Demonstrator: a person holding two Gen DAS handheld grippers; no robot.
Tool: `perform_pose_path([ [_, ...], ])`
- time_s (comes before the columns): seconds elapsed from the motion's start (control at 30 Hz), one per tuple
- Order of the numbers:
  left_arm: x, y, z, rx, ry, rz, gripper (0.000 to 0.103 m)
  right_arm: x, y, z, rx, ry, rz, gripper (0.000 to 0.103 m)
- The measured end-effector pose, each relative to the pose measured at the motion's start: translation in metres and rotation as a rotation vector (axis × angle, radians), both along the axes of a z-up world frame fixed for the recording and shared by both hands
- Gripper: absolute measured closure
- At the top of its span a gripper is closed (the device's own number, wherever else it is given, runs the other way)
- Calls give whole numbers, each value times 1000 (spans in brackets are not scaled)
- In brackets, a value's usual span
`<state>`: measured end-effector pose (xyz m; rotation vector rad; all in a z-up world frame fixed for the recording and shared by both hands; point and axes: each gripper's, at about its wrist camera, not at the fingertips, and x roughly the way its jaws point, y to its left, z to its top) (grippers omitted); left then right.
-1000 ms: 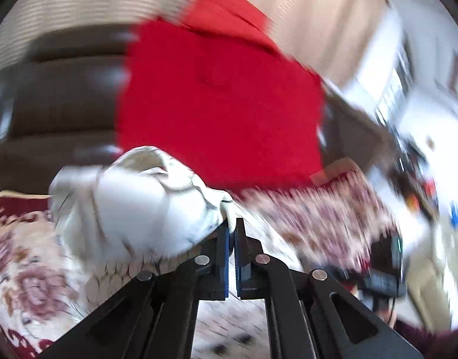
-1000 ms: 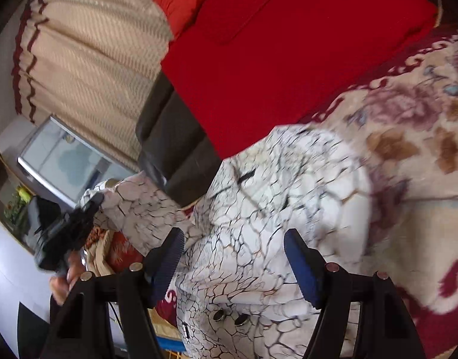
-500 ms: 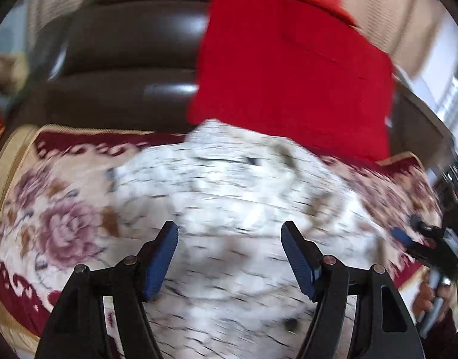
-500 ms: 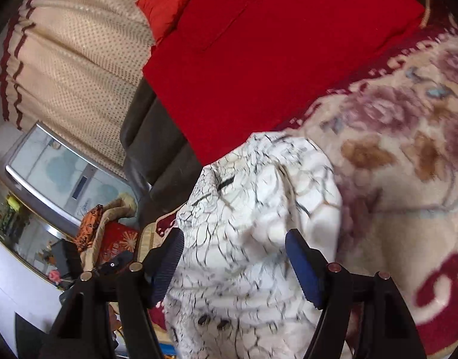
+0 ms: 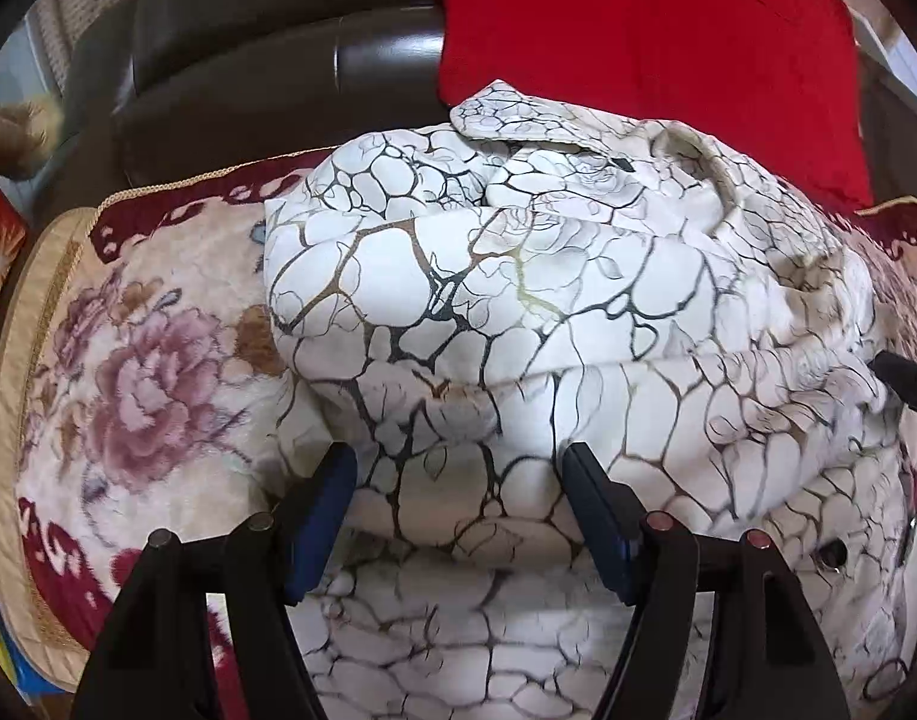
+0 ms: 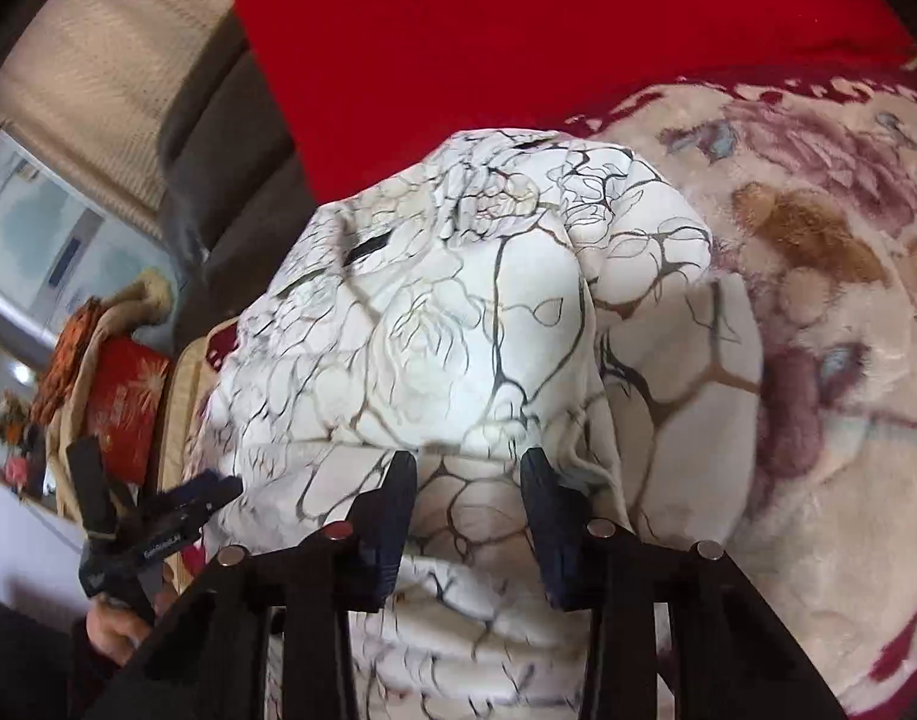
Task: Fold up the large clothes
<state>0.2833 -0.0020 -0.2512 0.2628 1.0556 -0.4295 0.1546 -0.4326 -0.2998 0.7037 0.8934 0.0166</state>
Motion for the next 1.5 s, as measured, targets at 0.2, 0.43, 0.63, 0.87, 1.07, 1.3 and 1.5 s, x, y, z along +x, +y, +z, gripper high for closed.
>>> perform_pose_path([
  [0.2, 12, -3, 41, -88, -85, 29, 31, -1, -13, 36, 10, -90, -37, 61],
  [0.43, 48, -27, 1, -28, 16, 81, 31, 36, -3, 33, -21, -73, -5, 61],
  [0.63, 34, -30, -10, 26, 15, 37, 31, 35, 13, 7, -88, 40, 57, 61],
  [0.87, -2, -3, 8, -37, -23, 24, 28, -7, 20, 37, -30, -62, 99, 50],
  [1.07, 0, 3, -18, -25, 68, 70, 26, 2, 29, 0, -37, 76, 95, 49],
  [1.3, -31, 45, 13, -99, 6, 63, 26, -30, 20, 36, -22, 20, 106, 42],
  [1.5, -84, 124, 9, -84, -9, 105, 26, -76, 1, 47, -3, -29, 89, 35],
])
